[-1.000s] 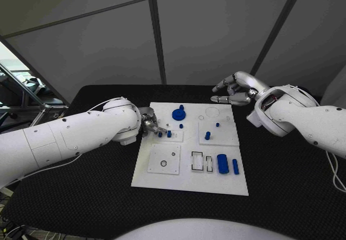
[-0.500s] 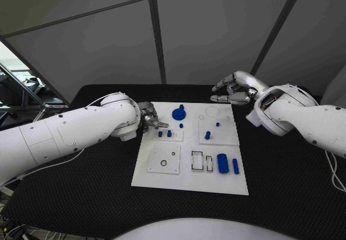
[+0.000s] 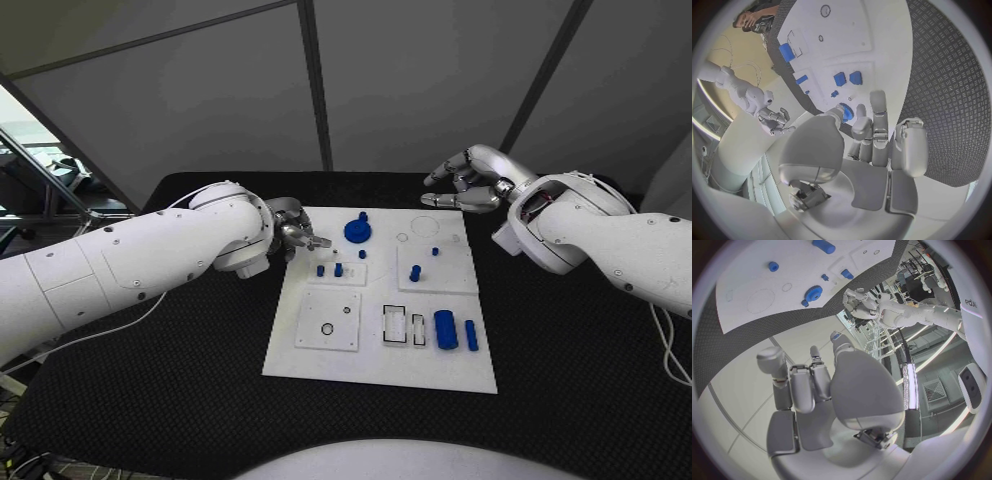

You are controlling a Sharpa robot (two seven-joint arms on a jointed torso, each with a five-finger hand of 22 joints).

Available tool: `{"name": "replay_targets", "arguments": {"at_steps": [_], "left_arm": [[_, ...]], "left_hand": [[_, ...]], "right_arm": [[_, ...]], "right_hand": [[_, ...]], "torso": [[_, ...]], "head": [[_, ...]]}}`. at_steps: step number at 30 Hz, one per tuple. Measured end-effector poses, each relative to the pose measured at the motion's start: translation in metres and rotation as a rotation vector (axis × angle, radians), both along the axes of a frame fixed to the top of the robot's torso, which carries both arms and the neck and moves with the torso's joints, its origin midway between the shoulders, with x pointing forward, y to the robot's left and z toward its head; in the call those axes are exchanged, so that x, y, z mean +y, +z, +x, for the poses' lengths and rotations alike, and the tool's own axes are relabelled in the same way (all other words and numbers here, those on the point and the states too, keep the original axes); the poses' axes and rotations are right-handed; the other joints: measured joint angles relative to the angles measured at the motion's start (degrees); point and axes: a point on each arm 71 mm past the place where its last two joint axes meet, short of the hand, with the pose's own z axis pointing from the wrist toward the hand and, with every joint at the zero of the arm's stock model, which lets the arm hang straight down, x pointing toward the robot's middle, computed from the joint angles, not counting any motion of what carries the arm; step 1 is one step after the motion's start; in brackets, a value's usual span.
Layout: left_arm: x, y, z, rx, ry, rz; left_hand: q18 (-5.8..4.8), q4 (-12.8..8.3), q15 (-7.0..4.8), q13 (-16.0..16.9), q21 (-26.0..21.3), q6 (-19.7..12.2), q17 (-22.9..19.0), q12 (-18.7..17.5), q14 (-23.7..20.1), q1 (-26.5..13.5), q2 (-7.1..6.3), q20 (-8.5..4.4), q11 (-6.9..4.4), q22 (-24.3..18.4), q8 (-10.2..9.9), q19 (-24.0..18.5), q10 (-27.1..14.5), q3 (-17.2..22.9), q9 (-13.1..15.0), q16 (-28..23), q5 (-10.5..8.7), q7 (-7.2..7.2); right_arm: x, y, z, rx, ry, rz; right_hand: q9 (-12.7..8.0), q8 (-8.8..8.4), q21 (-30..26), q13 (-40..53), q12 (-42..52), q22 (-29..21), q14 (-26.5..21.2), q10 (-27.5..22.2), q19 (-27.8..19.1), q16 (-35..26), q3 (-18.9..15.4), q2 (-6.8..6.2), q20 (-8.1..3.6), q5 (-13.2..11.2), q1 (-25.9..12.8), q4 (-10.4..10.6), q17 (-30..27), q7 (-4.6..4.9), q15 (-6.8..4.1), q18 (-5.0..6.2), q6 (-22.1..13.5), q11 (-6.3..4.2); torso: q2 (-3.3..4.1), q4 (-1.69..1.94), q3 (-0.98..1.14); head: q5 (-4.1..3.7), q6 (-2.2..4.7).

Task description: Assemble the parts on the task board

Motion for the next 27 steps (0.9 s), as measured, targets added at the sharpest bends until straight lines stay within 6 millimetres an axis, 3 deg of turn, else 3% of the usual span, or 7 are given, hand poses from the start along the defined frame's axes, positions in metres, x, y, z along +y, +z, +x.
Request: {"name": "replay_targets", "arguments": {"at_steps": [13, 17, 21, 24, 25, 26, 27], "left_arm": [[0.000, -0.006, -0.004, 0.035, -0.023, -0.001], [-0.001, -0.010, -0.006, 0.056, -0.033, 0.008], [-0.001, -0.013, -0.007, 0.069, -0.041, 0.013], [0.000, -0.014, -0.008, 0.073, -0.044, 0.014], [0.000, -0.014, -0.008, 0.073, -0.045, 0.013], [0.001, -0.014, -0.008, 0.072, -0.045, 0.012], [0.001, -0.014, -0.008, 0.072, -0.046, 0.011]], "left_hand": [[0.00, 0.38, -0.21, 1.11, 1.11, 0.74, 0.82, 0.28, 0.21, -0.23, -0.23, 0.00, -0.33, 0.00, -0.28, 0.00, 0.95, -2.60, -1.24, 1.91, 0.00, -0.31], [0.00, 0.32, -0.21, -1.02, 0.87, 0.74, 0.76, -0.43, 0.21, -0.49, 0.03, 0.00, -0.18, 0.00, -0.80, 0.00, -0.01, -3.54, -1.72, 1.62, 0.00, -0.31], [0.00, 0.25, -0.21, -9.62, -2.37, 0.09, 0.69, -5.43, 0.21, -0.54, 0.08, 0.13, 0.26, 0.00, -2.03, -0.14, -6.23, -5.00, -2.88, 1.43, 0.00, 0.33], [0.05, 0.22, 0.32, -18.33, -10.77, -0.83, 0.53, -11.22, 0.11, 0.49, 1.11, 0.98, 0.88, -0.95, -3.22, -3.37, -12.41, -6.25, -4.34, 1.02, 0.00, 1.25], [0.12, 0.28, 0.47, -20.78, -17.00, -1.05, 0.53, -13.18, 0.25, 0.96, 1.58, 1.20, 1.13, -5.11, -3.60, -6.00, -13.90, -6.79, -4.99, 1.02, 0.00, 1.47], [4.26, 0.30, 0.47, -22.59, -24.91, -1.33, 0.53, -15.01, 0.25, 1.39, 1.99, 1.51, 1.36, -10.82, -3.88, -9.15, -15.05, -7.29, -5.61, 1.02, 0.00, 1.75], [7.20, 0.22, 0.55, -23.67, -30.58, -1.44, 0.60, -16.16, 0.34, 1.62, 2.03, 1.57, 1.44, -14.93, -4.06, -11.15, -15.57, -7.64, -6.04, 1.12, 0.00, 1.85]], "right_arm": [[0.001, 0.000, 0.001, 0.001, 0.000, 0.000], [0.000, 0.000, 0.001, 0.001, -0.001, -0.001], [0.000, 0.000, 0.001, 0.001, -0.001, -0.001], [0.000, 0.000, 0.001, 0.002, -0.001, -0.001], [0.000, 0.000, 0.001, 0.002, -0.001, -0.001], [0.000, 0.000, 0.001, 0.002, -0.001, -0.001], [0.000, 0.000, 0.001, 0.002, -0.001, -0.001]], "right_hand": [[0.00, 0.00, 0.00, 0.00, 0.00, 0.01, 0.00, 0.00, 0.00, 0.00, 0.00, 0.00, 0.00, 0.00, 0.00, 0.00, -0.01, 0.00, 0.00, 0.00, 0.00, 0.00], [0.00, 0.00, 0.00, 0.00, 0.00, 0.01, 0.00, 0.00, 0.00, 0.00, 0.00, 0.00, 0.00, 0.00, 0.00, 0.00, -0.01, 0.00, 0.00, 0.00, 0.00, 0.00], [0.00, 0.26, 0.00, 0.00, 0.00, 0.01, 0.00, 0.00, 0.00, 0.00, 0.00, 0.00, 0.00, 0.00, 0.00, 0.00, -0.01, 0.00, 0.00, -0.01, 0.00, 0.00], [0.00, 0.29, 0.00, 0.00, 0.00, 0.01, 0.00, 0.00, 0.00, 0.00, 0.00, 0.00, 0.00, 0.00, 0.00, 0.00, -0.01, 0.00, 0.00, 0.00, 0.00, 0.00], [0.00, 0.29, 0.00, 0.00, 0.00, 0.01, 0.00, 0.00, 0.00, 0.00, 0.00, 0.00, 0.00, 0.00, 0.00, 0.00, -0.01, 0.00, 0.00, 0.00, 0.00, 0.00], [0.00, 0.29, 0.00, 0.00, 0.00, 0.01, 0.00, 0.00, 0.00, 0.00, 0.00, 0.00, 0.00, 0.00, 0.00, 0.00, -0.01, 0.00, 0.00, 0.00, 0.00, 0.00], [0.00, 0.29, 0.00, 0.00, 0.00, 0.01, 0.00, 0.00, 0.00, 0.00, 0.00, 0.00, 0.00, 0.00, 0.00, 0.00, -0.01, 0.00, 0.00, 0.00, 0.00, 0.00]], "torso": [[0.02, 0.03, -0.04], [0.03, 0.01, -0.05], [0.06, 0.00, -0.05], [0.06, 0.00, -0.04], [0.06, 0.00, -0.04], [0.06, 0.00, -0.04], [0.07, 0.00, -0.04]], "head": [[0.26, -0.03], [0.24, -0.07], [0.18, -0.08], [0.17, -0.15], [0.16, -0.15], [0.15, -0.15], [0.15, -0.15]]}}
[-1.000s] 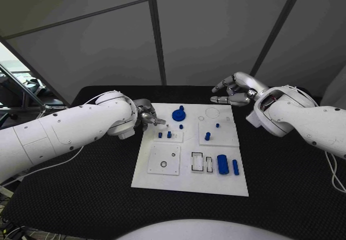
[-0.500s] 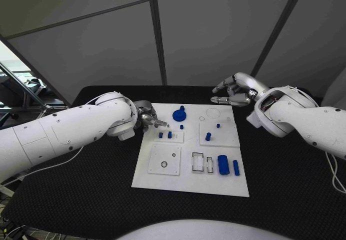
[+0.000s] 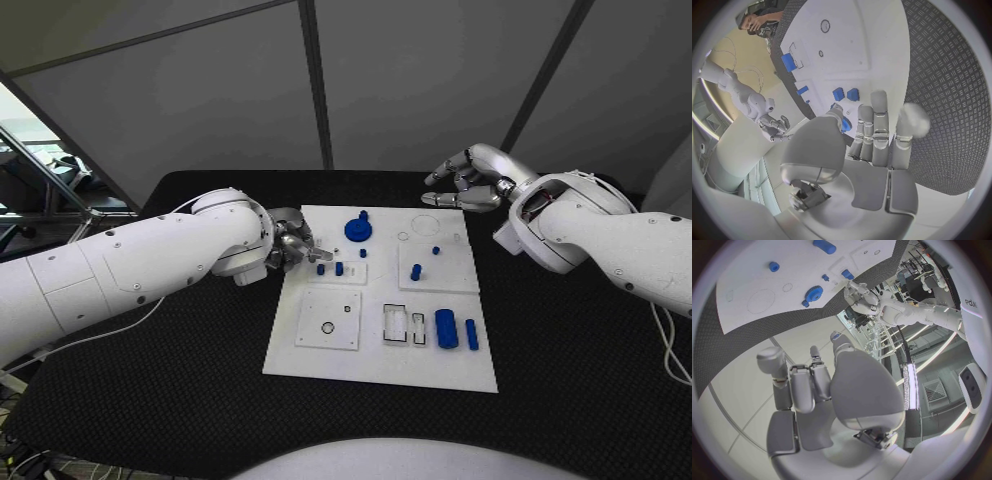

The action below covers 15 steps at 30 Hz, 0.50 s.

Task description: Assemble the parts on the task board

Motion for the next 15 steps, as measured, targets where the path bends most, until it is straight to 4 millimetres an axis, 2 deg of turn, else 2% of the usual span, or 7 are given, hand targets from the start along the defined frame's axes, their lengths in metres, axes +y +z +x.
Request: {"name": "replay_targets", "arguments": {"at_steps": [1, 3, 5, 6, 13, 14, 15], "left_arm": [[0.0002, 0.0000, -0.0001, -0.001, -0.001, -0.001], [0.0000, 0.0001, -0.0002, -0.003, -0.005, -0.006], [-0.0007, 0.0003, -0.0004, -0.005, -0.010, -0.010], [-0.0014, 0.0004, -0.0006, -0.006, -0.013, -0.012], [-0.0045, -0.0005, -0.0019, 0.004, -0.037, -0.015], [-0.0044, -0.0009, -0.0020, 0.007, -0.039, -0.013], [-0.0043, -0.0010, -0.0020, 0.008, -0.040, -0.013]], "left_hand": [[-0.04, -0.03, 0.34, -1.26, -4.97, 0.01, 0.40, -1.19, 0.35, 0.65, 0.07, 0.05, 0.10, -3.82, 0.00, -0.75, -0.11, -0.54, -0.59, 1.10, 0.00, -0.01], [-0.05, -0.02, 0.25, -2.77, -7.56, 0.01, 1.50, -2.47, 1.46, 1.18, 0.16, -0.25, -0.13, -6.21, 0.00, 0.16, 0.19, -1.44, -1.40, 3.62, 0.00, -0.01], [-0.80, -0.05, 0.03, -3.50, -0.70, 0.26, 2.55, -2.81, 2.49, 1.18, 0.16, -0.53, -0.27, -1.15, 0.00, 4.25, 1.32, -2.06, -1.91, 6.07, 0.00, -0.26], [-3.79, 0.02, -0.11, -3.75, 2.71, 0.56, 2.80, -2.81, 2.72, 1.18, 0.16, -0.67, -0.39, 1.36, 0.00, 5.87, 1.80, -2.39, -2.11, 6.68, 0.00, -0.55], [-3.69, -0.16, -0.13, -4.09, 12.43, 1.77, 2.75, -2.81, 2.74, 1.18, 0.16, -1.26, -0.88, 8.88, 0.00, 9.68, 3.56, -3.15, -2.78, 6.49, 0.00, -1.15], [-4.34, -0.16, -0.13, -4.09, 13.00, 1.77, 2.49, -2.81, 2.74, 1.19, 0.18, -1.27, -0.96, 9.34, 0.00, 9.84, 3.64, -3.16, -2.84, 5.87, 0.00, -1.15], [-6.41, -0.06, -0.13, -4.09, 13.30, 1.77, 2.32, -2.81, 2.74, 1.45, 0.43, -1.26, -0.96, 9.59, 0.00, 9.84, 3.64, -3.26, -2.88, 5.56, 0.00, -1.15]], "right_arm": [[0.0000, 0.0000, 0.0000, 0.000, 0.000, 0.000], [-0.0001, 0.0000, 0.0000, 0.000, 0.000, 0.000], [-0.0001, -0.0001, 0.0001, 0.000, 0.000, 0.000], [-0.0001, -0.0001, 0.0001, 0.000, 0.000, 0.000], [0.0001, -0.0002, 0.0002, 0.001, 0.000, -0.001], [0.0001, -0.0002, 0.0002, 0.001, 0.000, -0.001], [0.0001, -0.0002, 0.0002, 0.001, 0.000, -0.001]], "right_hand": [[0.00, 0.00, 0.00, 0.00, 0.00, 0.00, 0.00, 0.00, 0.00, 0.00, 0.00, 0.00, 0.00, 0.00, 0.00, 0.00, 0.00, 0.00, 0.00, 0.00, 0.00, 0.00], [0.00, 0.00, 0.00, 0.00, 0.00, 0.00, 0.00, 0.00, 0.00, 0.00, 0.00, 0.00, 0.00, 0.00, 0.00, 0.00, 0.00, 0.00, 0.00, 0.00, 0.00, 0.00], [0.00, 0.00, 0.00, 0.00, 0.00, 0.00, 0.00, 0.00, 0.00, 0.00, 0.00, 0.00, 0.00, 0.00, 0.00, 0.00, 0.00, 0.00, 0.00, 0.00, 0.00, 0.00], [0.00, 0.00, 0.00, 0.00, 0.00, 0.00, 0.00, 0.00, 0.00, 0.00, 0.00, 0.00, 0.00, 0.00, 0.00, 0.00, 0.00, 0.00, 0.00, 0.00, 0.00, 0.00], [0.00, 0.00, 0.00, 0.00, 0.00, 0.01, 0.00, 0.00, 0.00, 0.00, 0.00, 0.00, 0.00, 0.00, 0.00, 0.00, -0.01, 0.00, 0.00, 0.00, 0.00, 0.00], [0.00, 0.00, 0.00, 0.00, 0.00, 0.01, 0.00, 0.00, 0.00, 0.00, 0.00, 0.00, 0.00, 0.00, 0.00, 0.00, -0.01, 0.00, 0.00, 0.00, 0.00, 0.00], [0.00, 0.00, 0.00, 0.00, 0.00, 0.01, 0.00, 0.00, 0.00, 0.00, 0.00, 0.00, 0.00, 0.00, 0.00, 0.00, -0.01, 0.00, 0.00, 0.00, 0.00, 0.00]], "torso": [[0.01, 0.00, 0.00], [0.02, 0.00, 0.00], [0.02, 0.00, -0.01], [0.02, 0.00, 0.00], [0.02, 0.00, 0.00], [0.02, 0.00, 0.00], [0.03, 0.00, 0.00]], "head": [[0.00, 0.00], [0.00, 0.00], [0.00, 0.00], [0.00, 0.00], [0.09, -0.12], [0.09, -0.14], [0.09, -0.16]]}}
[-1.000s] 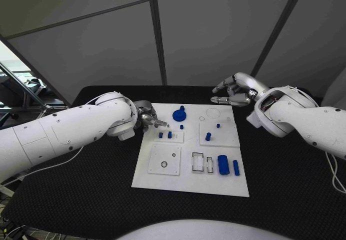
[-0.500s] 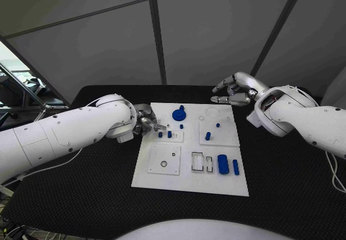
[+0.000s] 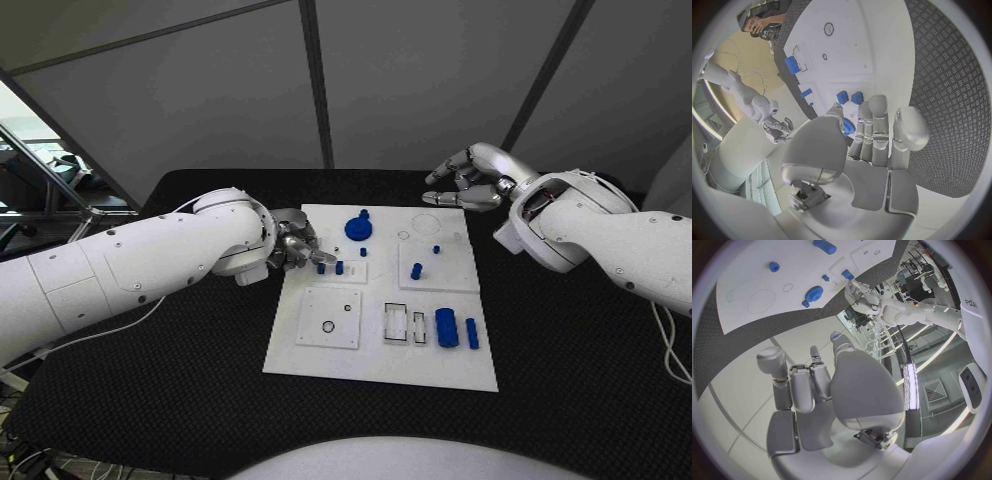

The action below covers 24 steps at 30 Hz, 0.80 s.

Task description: Assemble the parts on the task board

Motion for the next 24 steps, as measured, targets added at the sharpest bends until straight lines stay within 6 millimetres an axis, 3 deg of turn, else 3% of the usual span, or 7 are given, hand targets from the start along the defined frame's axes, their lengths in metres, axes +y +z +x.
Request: {"name": "replay_targets", "arguments": {"at_steps": [10, 12, 16, 18, 20, 22, 24], "left_arm": [[0.0022, -0.0033, 0.0007, 0.022, -0.007, 0.016], [0.0022, -0.0038, 0.0007, 0.024, -0.007, 0.018], [0.0025, -0.0049, 0.0009, 0.029, -0.006, 0.023], [0.0019, -0.0054, 0.0008, 0.031, -0.007, 0.025], [0.0011, -0.0058, 0.0006, 0.033, -0.009, 0.026], [0.0003, -0.0062, 0.0004, 0.035, -0.011, 0.027], [-0.0001, -0.0064, 0.0002, 0.036, -0.013, 0.028]], "left_hand": [[2.27, -0.10, -0.31, 0.23, 4.41, 0.41, -0.72, 0.84, -0.73, 0.41, 0.41, -0.10, 0.01, 3.66, 0.00, 0.93, 0.41, -0.22, -0.44, -1.76, 0.00, 0.00], [-1.23, -0.10, -0.31, 0.26, 4.60, 0.41, -0.72, 1.06, -0.73, 0.47, 0.47, -0.10, 0.01, 3.84, 0.00, 0.92, 0.41, -0.22, -0.51, -1.76, 0.00, 0.00], [-1.13, -0.10, -0.31, 0.40, 6.08, 0.41, -0.72, 1.13, -0.72, 0.79, 0.79, -0.10, 0.01, 4.95, 0.01, 0.92, 0.41, -0.22, -0.62, -1.76, 0.00, 0.00], [1.90, -0.10, -0.31, 0.46, 6.43, 0.41, -0.72, 1.51, -0.73, 0.79, 0.79, -0.10, 0.01, 5.35, 0.01, 0.92, 0.41, -0.21, -0.64, -1.76, 0.00, 0.00], [1.83, -0.25, -0.31, 0.66, 6.86, 0.41, -0.72, 1.52, -0.72, 1.10, 1.10, -0.10, -0.09, 5.38, 0.01, 0.92, 0.51, -0.37, -0.66, -1.76, 0.00, 0.00], [-1.22, -0.26, -0.31, 0.96, 7.30, 0.62, -0.69, 1.90, -0.73, 1.08, 1.09, -0.10, -0.07, 5.38, 0.28, 0.92, 0.73, -0.38, -0.76, -1.76, 0.00, -0.20], [-1.21, -0.26, -0.31, 1.14, 7.36, 0.64, -0.66, 1.90, -0.72, 1.31, 1.31, -0.10, 0.01, 5.38, 0.28, 0.92, 0.81, -0.38, -0.76, -1.76, 0.00, -0.18]], "right_arm": [[0.0000, -0.0001, 0.0000, 0.001, 0.000, 0.000], [0.0000, -0.0001, 0.0000, 0.001, 0.000, -0.001], [0.0000, -0.0001, 0.0000, 0.001, 0.000, -0.001], [0.0001, -0.0001, 0.0001, 0.001, 0.000, -0.001], [0.0002, -0.0002, 0.0001, 0.001, 0.000, -0.001], [0.0003, -0.0002, 0.0001, 0.002, 0.001, -0.001], [0.0003, -0.0002, 0.0001, 0.002, 0.001, -0.001]], "right_hand": [[0.00, 0.00, 0.00, 0.00, 0.00, 0.00, 0.00, 0.00, 0.00, 0.00, 0.00, 0.00, 0.00, 0.00, 0.00, 0.00, -0.01, 0.00, 0.00, 0.00, 0.00, 0.00], [0.00, 0.00, 0.00, 0.00, 0.00, 0.00, 0.00, 0.00, 0.00, 0.00, 0.00, 0.00, 0.00, 0.00, 0.00, 0.00, 0.00, 0.00, 0.00, 0.00, 0.00, 0.00], [0.00, 0.00, 0.00, 0.00, 0.00, 0.00, 0.00, 0.00, 0.00, 0.00, 0.00, 0.00, 0.00, 0.00, 0.00, 0.00, -0.01, 0.00, 0.00, 0.00, 0.00, 0.00], [0.00, 0.00, 0.00, 0.00, 0.00, 0.00, 0.00, 0.00, 0.00, 0.00, 0.00, 0.00, 0.00, 0.00, 0.00, 0.00, -0.01, 0.00, 0.00, 0.00, 0.00, 0.00], [0.00, 0.00, 0.00, 0.00, 0.00, 0.00, 0.00, 0.00, 0.00, 0.00, 0.00, 0.00, 0.00, 0.00, 0.00, 0.00, -0.01, 0.00, 0.00, 0.00, 0.00, 0.00], [0.00, 0.00, 0.00, 0.00, 0.00, 0.01, 0.00, 0.00, 0.00, 0.00, 0.00, 0.00, 0.00, 0.00, 0.00, 0.00, -0.01, 0.00, 0.00, 0.00, 0.00, 0.00], [0.00, 0.00, 0.00, 0.00, 0.00, 0.01, 0.00, 0.00, 0.00, 0.00, 0.00, 0.00, 0.00, 0.00, 0.00, 0.00, -0.01, 0.00, 0.00, 0.00, 0.00, 0.00]], "torso": [[-0.02, 0.00, -0.01], [-0.02, 0.00, -0.02], [-0.02, 0.00, -0.02], [-0.02, 0.00, -0.02], [-0.02, 0.00, -0.02], [-0.02, 0.00, -0.02], [-0.02, 0.00, -0.02]], "head": [[0.01, -0.12], [0.01, -0.16], [0.01, -0.16], [0.01, -0.19], [-0.01, -0.21], [-0.02, -0.24], [-0.03, -0.27]]}}
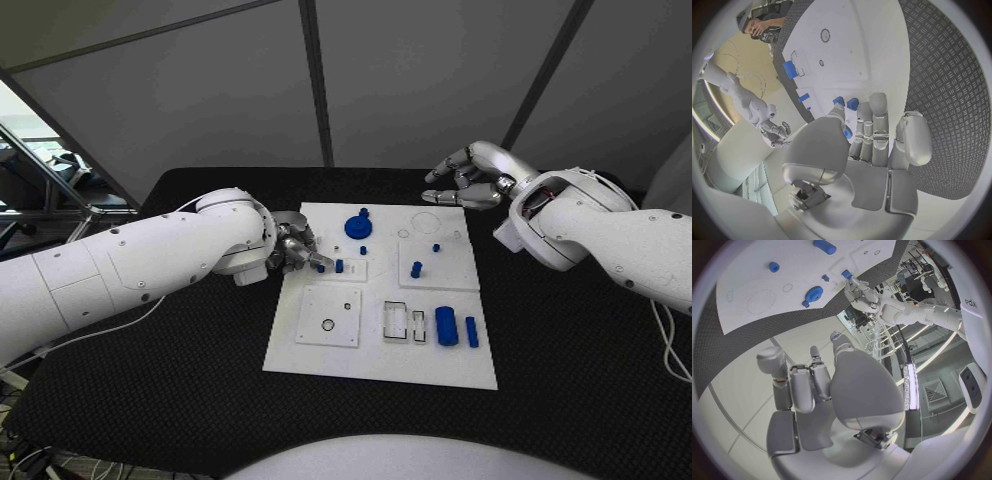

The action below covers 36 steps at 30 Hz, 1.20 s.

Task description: Assemble the parts on the task board

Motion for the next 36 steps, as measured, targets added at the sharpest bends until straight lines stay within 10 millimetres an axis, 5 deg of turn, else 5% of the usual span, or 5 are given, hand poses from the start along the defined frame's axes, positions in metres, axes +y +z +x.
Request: {"name": "replay_targets", "arguments": {"at_steps": [5, 11, 16, 25, 36], "left_arm": [[-0.0009, -0.0005, -0.0001, 0.002, -0.002, 0.001], [-0.0017, -0.0010, 0.0003, 0.003, -0.002, 0.002], [-0.0024, -0.0013, 0.0004, 0.003, -0.003, 0.002], [-0.0038, -0.0010, 0.0004, 0.005, -0.007, 0.002], [-0.0043, -0.0005, 0.0003, 0.010, -0.014, 0.003]], "left_hand": [[2.73, 0.00, 0.00, 0.12, 0.38, 0.39, 0.00, 0.30, 0.00, 0.73, 0.73, 0.00, -0.21, 0.00, 0.00, 0.00, 0.21, 0.00, -0.18, 0.00, 0.00, -0.02], [-0.42, -0.34, 0.00, 0.09, 0.49, 0.39, 0.00, 0.31, 0.00, 1.52, 1.05, 0.00, -0.21, -0.01, 0.23, -0.01, 0.21, 0.34, -0.36, 0.00, 0.00, -0.02], [2.33, -0.82, 0.00, 0.09, 0.72, 0.38, 0.00, 0.31, 0.00, 2.99, 1.47, 0.00, -0.21, -0.01, 0.23, -0.01, 0.21, 0.87, -0.52, 0.00, 0.00, -0.02], [-0.92, -2.30, -0.21, 0.08, 1.10, 0.59, 0.00, 0.31, -0.21, 6.35, 2.58, 0.00, -0.41, -0.01, 0.23, -0.01, 0.00, 4.08, -1.05, 0.00, -0.01, -0.23], [0.47, -3.01, -0.21, 0.15, 1.71, 0.80, 0.05, 0.31, -0.20, 8.16, 3.04, -0.12, -0.62, -0.02, 0.23, 0.10, 0.24, 7.02, -1.44, 0.00, -0.06, -0.43]], "right_arm": [[0.0000, 0.0000, 0.0000, 0.000, 0.000, 0.000], [0.0000, 0.0000, 0.0000, 0.000, 0.000, 0.000], [0.0000, 0.0000, 0.0000, 0.000, 0.000, 0.000], [0.0000, -0.0001, -0.0001, 0.001, 0.000, -0.001], [0.0001, -0.0003, -0.0001, 0.003, 0.001, -0.001]], "right_hand": [[0.00, 0.00, 0.00, 0.00, 0.00, 0.00, 0.00, 0.00, 0.00, 0.00, 0.00, 0.00, 0.00, 0.00, 0.00, 0.00, 0.00, 0.00, 0.00, 0.00, 0.00, 0.00], [0.00, 0.00, 0.00, 0.00, 0.00, 0.00, 0.00, 0.00, 0.00, 0.00, 0.00, 0.00, 0.00, 0.22, 0.00, 0.00, 0.00, 0.00, 0.00, 0.00, 0.00, 0.00], [0.00, 0.00, 0.00, 0.00, 0.00, 0.00, 0.00, 0.00, 0.00, 0.00, 0.00, 0.00, 0.00, 0.22, 0.00, 0.00, 0.00, 0.00, 0.00, 0.00, 0.00, 0.00], [0.00, 0.00, 0.00, 0.00, 0.00, 0.00, 0.00, 0.00, 0.00, 0.00, 0.00, 0.31, 0.00, 0.50, 0.31, 0.00, -0.01, 0.00, 0.00, 0.00, 0.00, 0.00], [0.00, 0.00, 0.00, 0.00, 0.00, 0.00, 0.00, 0.00, 0.00, 0.00, 0.00, 0.31, 0.00, 0.88, 0.31, 0.00, 0.00, 0.00, 0.00, 0.00, 0.00, 0.00]], "torso": [[0.00, 0.00, 0.01], [0.00, 0.00, 0.03], [0.00, 0.00, 0.03], [0.00, 0.00, 0.03], [-0.01, 0.00, 0.03]], "head": [[-0.05, -0.02], [-0.08, -0.08], [-0.11, -0.15], [-0.16, -0.29], [-0.16, -0.38]]}}
